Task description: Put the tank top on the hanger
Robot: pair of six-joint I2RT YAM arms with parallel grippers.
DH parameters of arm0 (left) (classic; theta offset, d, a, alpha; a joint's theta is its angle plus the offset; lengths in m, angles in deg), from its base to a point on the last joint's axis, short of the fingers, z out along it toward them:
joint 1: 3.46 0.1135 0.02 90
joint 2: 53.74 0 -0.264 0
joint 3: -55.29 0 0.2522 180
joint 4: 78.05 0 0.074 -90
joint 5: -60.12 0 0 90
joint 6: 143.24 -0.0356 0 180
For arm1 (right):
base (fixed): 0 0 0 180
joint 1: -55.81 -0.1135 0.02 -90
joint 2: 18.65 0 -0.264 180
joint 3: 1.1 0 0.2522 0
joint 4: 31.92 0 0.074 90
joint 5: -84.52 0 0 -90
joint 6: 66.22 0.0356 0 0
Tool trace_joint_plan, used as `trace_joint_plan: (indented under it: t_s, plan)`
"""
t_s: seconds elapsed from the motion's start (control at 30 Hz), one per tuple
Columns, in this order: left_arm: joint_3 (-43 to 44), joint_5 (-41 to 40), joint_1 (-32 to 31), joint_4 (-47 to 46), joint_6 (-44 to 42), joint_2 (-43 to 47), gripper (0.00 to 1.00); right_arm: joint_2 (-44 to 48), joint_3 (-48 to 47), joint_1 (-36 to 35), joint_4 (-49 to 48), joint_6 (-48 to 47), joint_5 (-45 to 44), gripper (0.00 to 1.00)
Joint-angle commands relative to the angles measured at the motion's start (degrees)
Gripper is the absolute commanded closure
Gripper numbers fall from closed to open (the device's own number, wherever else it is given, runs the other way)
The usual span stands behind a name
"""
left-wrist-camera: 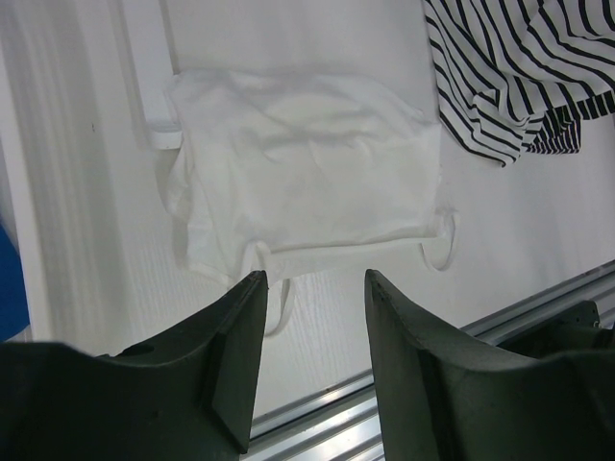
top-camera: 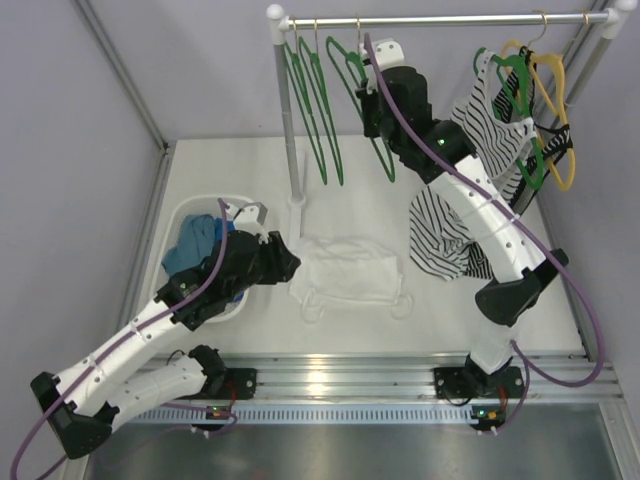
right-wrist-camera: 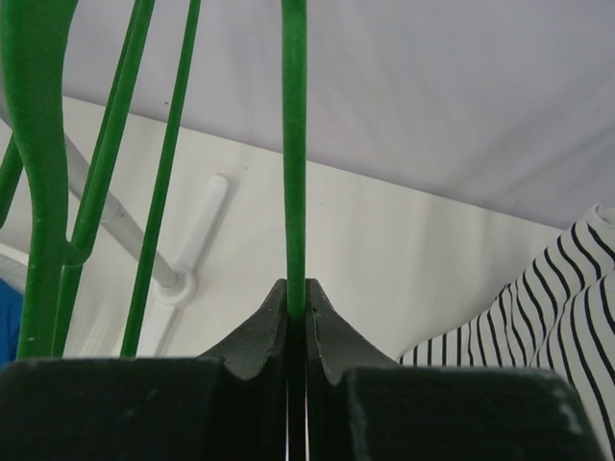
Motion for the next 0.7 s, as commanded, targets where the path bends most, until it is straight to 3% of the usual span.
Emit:
trace_joint_plan:
  t_s: [0.0,0.67]
  plan:
    - [-0.2,-0.5,0.2,0.1,0.5,1.1,0.50,1.6,-2.8,-1.0,-2.8,-1.2,-2.3,0.97]
    - [-2.4,0.0,0.2,-0.8,1.7,2.1,0.50,8.5,1.7,-1.0,-7.8,-3.8,-3.4,1.00]
